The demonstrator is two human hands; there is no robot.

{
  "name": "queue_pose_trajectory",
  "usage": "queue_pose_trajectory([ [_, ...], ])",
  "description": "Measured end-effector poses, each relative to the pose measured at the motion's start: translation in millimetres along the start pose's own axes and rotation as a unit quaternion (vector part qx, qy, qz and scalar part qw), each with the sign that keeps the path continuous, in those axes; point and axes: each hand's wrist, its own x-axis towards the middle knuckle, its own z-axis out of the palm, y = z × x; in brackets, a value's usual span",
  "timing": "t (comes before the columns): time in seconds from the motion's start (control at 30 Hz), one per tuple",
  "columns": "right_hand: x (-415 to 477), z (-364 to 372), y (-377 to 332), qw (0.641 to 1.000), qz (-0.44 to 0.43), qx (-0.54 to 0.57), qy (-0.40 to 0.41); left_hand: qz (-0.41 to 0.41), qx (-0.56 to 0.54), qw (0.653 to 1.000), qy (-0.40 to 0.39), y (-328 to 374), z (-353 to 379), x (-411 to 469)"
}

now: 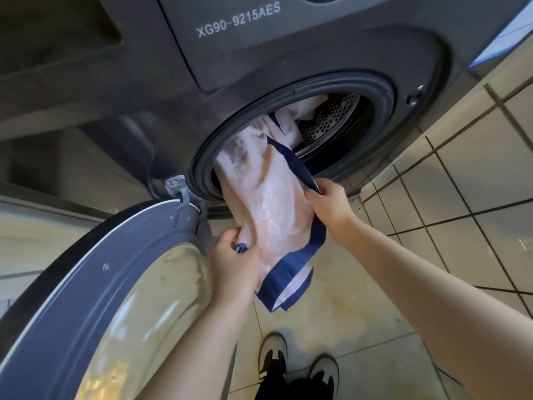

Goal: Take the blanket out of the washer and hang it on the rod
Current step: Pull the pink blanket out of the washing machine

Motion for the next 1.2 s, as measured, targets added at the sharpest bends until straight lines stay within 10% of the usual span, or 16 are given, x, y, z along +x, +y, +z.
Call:
queue_pose_trajectory([
  [0.2,-56,-25,-4,0.944,-0.251,-0.214,0.017,-0.098,-0.044,0.991,-0.083,6,13,0],
  [0.47,-145,-42,18,0.908,-0.339,-0.234,-0.08,-0.222,-0.141,0.945,-0.194,21,18,5],
  [0.63,-177,-44,44,0.867,-0.381,-0.294,-0.131,-0.219,-0.055,0.965,-0.133,26,28,-7],
  [0.83,-180,-66,45,0.955,-0.176,-0.174,-0.165,-0.111,0.059,0.991,-0.056,18,19,-12],
  [1.2,-84,-23,-10,0.989,0.006,-0.105,-0.103,0.027,0.115,0.987,-0.107,-2,16,-22],
])
